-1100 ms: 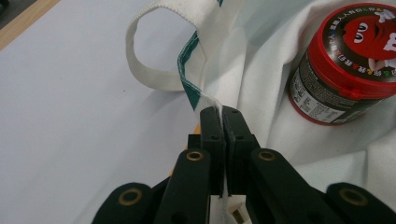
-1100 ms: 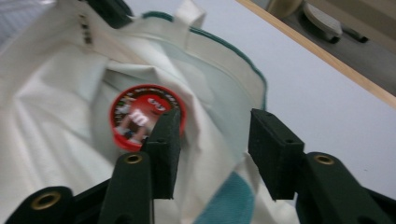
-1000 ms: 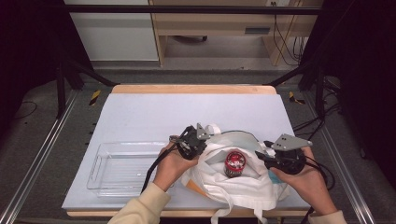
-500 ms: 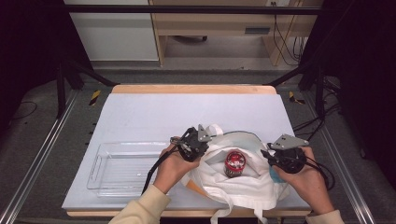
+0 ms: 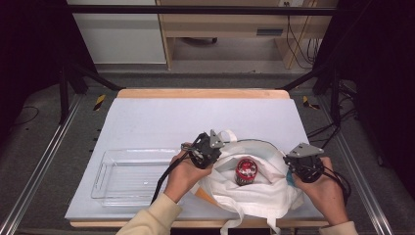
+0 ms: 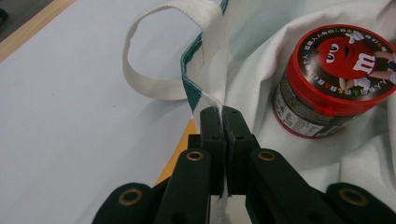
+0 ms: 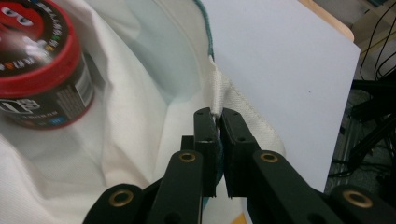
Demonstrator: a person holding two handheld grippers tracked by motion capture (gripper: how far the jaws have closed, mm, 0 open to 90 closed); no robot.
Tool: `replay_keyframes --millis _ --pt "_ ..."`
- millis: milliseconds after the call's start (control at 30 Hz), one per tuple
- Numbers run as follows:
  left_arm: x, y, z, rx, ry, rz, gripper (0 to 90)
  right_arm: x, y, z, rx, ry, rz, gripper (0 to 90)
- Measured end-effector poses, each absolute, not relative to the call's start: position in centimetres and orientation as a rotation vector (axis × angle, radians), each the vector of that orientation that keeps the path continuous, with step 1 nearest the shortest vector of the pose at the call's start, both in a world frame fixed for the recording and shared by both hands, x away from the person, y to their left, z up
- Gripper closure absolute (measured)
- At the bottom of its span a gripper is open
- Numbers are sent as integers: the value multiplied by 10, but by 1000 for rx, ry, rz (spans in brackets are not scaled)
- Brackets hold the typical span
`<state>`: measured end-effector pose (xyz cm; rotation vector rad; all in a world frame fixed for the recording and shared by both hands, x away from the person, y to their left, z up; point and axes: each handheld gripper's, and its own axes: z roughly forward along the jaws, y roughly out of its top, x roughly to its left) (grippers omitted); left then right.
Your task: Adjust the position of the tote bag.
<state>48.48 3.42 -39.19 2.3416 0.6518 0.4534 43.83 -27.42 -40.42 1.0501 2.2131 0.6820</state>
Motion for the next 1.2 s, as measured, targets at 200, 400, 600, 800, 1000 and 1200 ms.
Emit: replay_keyframes --millis 200,400,600,800,1000,1200 --pt "493 33 -397 2369 682 514 888 441 -289 -416 1094 2215 695 866" --pt "502 37 -406 2389 724 500 888 443 -292 -420 1110 2223 699 866" --pt "502 43 -408 2333 754 459 883 440 -288 -411 1072 2227 760 812" --pt "501 53 -404 2251 765 397 818 432 -278 -393 1006 2214 871 599" --pt "489 57 -399 2192 741 446 632 425 -263 -378 966 2206 939 398" --pt "477 70 -386 2117 751 503 415 424 -245 -375 968 2271 990 289"
